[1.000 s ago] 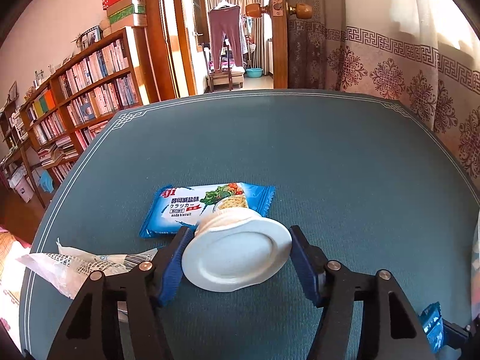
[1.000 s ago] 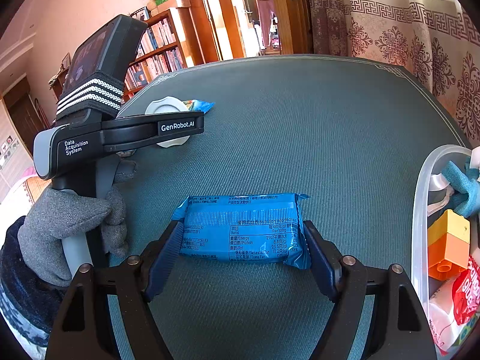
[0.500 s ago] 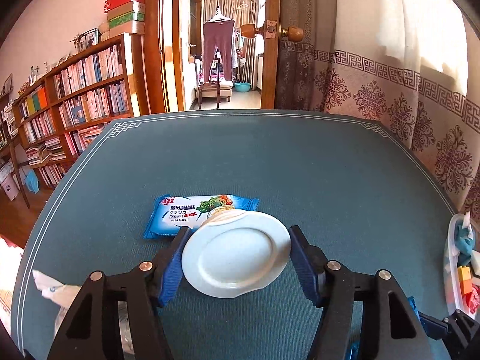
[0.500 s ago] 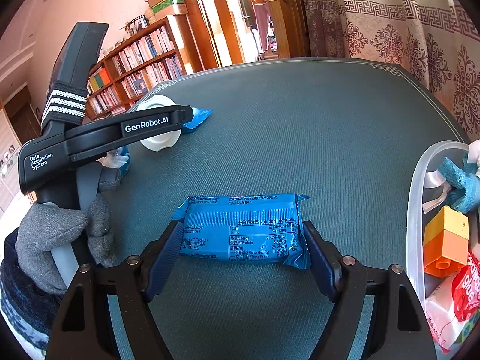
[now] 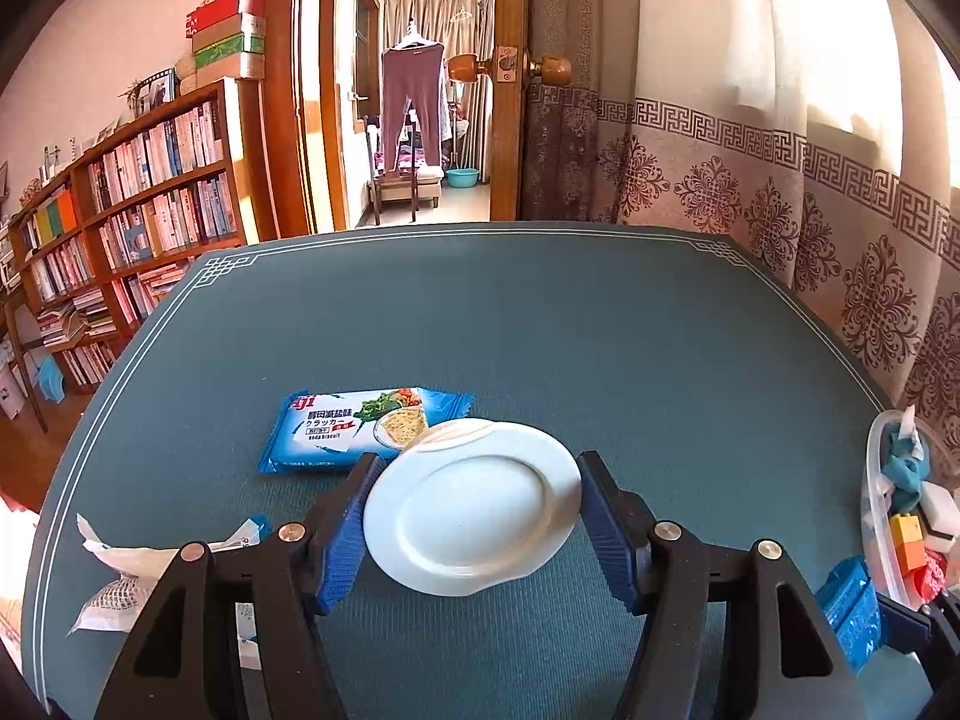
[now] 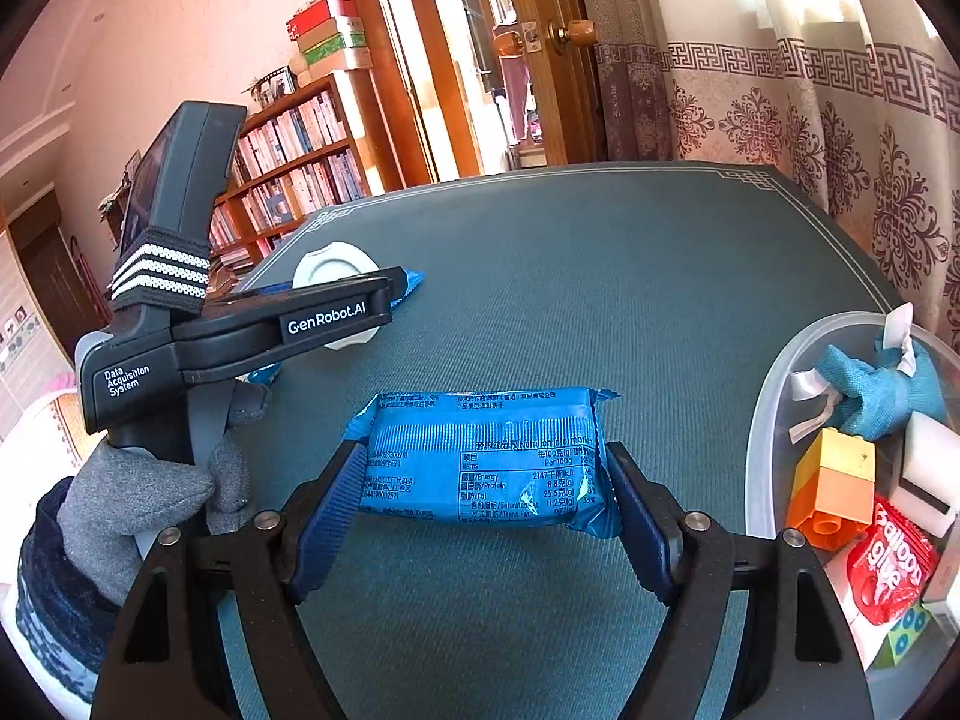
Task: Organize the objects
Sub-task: 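Carry the wipes pack into the bowl and open the right gripper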
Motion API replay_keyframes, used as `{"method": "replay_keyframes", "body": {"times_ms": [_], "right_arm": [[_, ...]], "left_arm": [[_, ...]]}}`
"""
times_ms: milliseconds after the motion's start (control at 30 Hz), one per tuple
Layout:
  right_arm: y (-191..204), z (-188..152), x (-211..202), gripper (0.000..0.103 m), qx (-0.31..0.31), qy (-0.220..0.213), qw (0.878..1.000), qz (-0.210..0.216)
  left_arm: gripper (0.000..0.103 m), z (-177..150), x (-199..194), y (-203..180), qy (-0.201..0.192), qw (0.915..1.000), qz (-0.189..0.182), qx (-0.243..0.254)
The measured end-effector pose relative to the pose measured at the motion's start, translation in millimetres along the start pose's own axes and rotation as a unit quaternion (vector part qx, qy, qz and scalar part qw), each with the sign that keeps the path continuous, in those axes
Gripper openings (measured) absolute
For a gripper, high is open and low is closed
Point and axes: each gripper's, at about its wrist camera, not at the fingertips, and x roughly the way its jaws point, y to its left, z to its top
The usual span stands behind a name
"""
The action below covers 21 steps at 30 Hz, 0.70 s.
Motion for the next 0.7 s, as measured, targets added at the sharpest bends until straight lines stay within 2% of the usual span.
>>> {"method": "replay_keyframes", "body": {"times_ms": [400,700], "right_arm": [[-19.6,-4.4,-34.9,0.079,0.021,-0.028,0.999,-0.039],[-59.8,-4.7,-59.7,0.079,0.064,-0.05,0.993,-0.091]], "left_arm": [[0.067,-4.3,-6.2,-20.3,-0.001,0.9996,-0.015,0.025],[0.067,-8.3,-10.9,-38.3,-0.001,0.9986,-0.03,0.043]]}}
